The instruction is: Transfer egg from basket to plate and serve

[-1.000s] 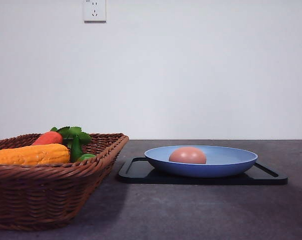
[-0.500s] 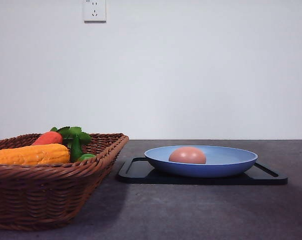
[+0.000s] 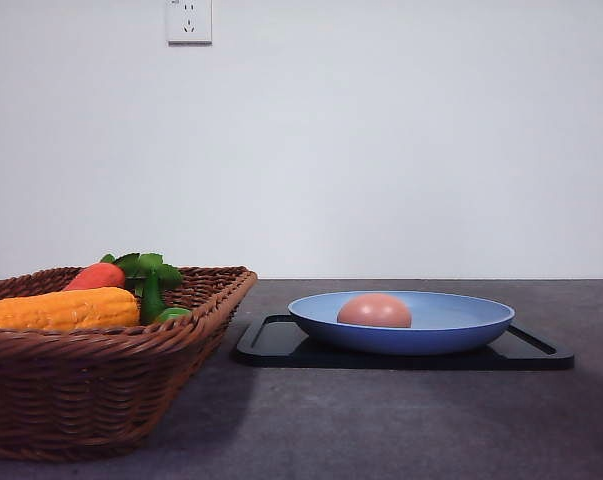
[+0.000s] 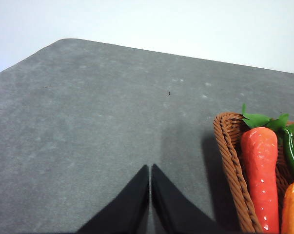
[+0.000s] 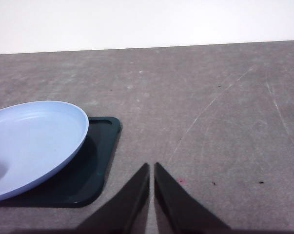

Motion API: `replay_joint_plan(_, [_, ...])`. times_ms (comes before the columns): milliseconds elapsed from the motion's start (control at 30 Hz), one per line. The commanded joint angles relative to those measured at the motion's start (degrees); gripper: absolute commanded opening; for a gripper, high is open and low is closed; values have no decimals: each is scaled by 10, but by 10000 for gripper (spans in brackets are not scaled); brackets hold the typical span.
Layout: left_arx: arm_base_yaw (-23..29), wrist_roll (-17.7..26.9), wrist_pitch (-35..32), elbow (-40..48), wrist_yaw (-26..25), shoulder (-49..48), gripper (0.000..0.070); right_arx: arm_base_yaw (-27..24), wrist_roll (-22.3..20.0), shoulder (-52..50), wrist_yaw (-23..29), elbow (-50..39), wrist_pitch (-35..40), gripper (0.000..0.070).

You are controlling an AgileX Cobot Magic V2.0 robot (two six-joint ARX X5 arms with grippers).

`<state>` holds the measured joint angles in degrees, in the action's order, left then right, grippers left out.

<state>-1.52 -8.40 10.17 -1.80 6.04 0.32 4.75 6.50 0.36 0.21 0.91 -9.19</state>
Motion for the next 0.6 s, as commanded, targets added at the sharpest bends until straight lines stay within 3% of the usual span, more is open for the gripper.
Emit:
replay_joint_plan(0, [1,-2,9,13,0,-1,0,0,9,-2,2,-3,6,0])
replay_joint_plan(567, [1,-2,9,13,0,-1,0,0,9,-2,2,-3,6,0])
